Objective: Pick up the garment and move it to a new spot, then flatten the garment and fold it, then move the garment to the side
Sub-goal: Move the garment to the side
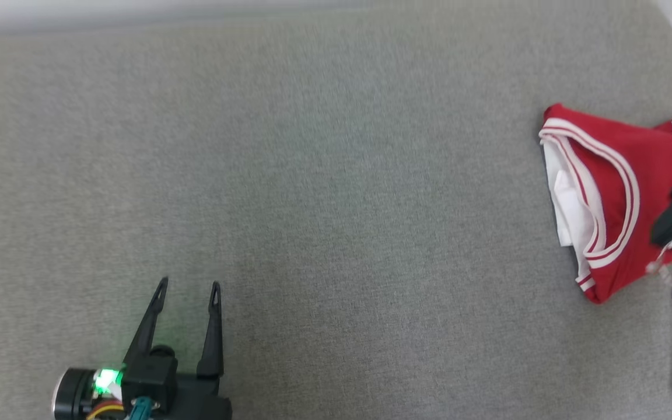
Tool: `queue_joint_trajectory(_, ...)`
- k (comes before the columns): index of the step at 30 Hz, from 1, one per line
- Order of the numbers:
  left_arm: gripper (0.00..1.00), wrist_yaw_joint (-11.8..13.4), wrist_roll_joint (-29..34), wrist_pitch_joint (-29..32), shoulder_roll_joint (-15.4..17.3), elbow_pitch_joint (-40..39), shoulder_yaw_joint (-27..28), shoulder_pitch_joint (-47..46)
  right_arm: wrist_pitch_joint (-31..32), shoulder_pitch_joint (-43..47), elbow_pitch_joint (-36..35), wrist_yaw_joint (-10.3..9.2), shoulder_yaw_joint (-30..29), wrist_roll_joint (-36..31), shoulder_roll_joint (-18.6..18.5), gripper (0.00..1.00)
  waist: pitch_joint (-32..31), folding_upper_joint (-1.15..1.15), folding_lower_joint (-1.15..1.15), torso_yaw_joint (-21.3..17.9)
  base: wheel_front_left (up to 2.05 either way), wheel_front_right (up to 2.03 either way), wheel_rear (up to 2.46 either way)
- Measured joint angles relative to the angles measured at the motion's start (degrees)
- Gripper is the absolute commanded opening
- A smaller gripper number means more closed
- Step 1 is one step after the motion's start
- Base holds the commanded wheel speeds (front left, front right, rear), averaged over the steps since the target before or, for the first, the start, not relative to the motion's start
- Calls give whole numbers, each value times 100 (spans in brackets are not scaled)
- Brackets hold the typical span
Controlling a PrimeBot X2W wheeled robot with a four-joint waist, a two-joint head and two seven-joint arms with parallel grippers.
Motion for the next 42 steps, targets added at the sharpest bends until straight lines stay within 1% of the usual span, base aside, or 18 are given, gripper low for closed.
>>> queue_joint_trajectory(3,100,1,-33,0,-40,7,92,158,-1,552,-378,0,265,447,241,100,-239,0,0,54,0,0,0)
queue_joint_trajectory(9,100,7,-84,1,-113,7,297,489,-1,1634,-889,0,632,866,736,100,-696,0,0,176,0,0,0)
queue_joint_trajectory(15,100,-7,-107,1,-181,69,486,726,-1,2288,-983,0,1043,979,933,100,-1099,-1,-1,307,0,0,0)
queue_joint_trajectory(25,100,-55,-129,0,-283,182,692,1068,-1,2850,-1204,0,1491,1306,1128,100,-1624,-1,-1,575,0,0,0)
queue_joint_trajectory(33,100,-59,-151,1,-327,258,834,1235,-1,3090,-1317,0,1978,1567,1146,100,-1935,-1,0,723,0,0,0)
queue_joint_trajectory(42,100,-80,-163,1,-342,312,1007,1362,-1,3309,-1426,0,2187,1725,1141,100,-2131,-1,0,797,0,0,0)
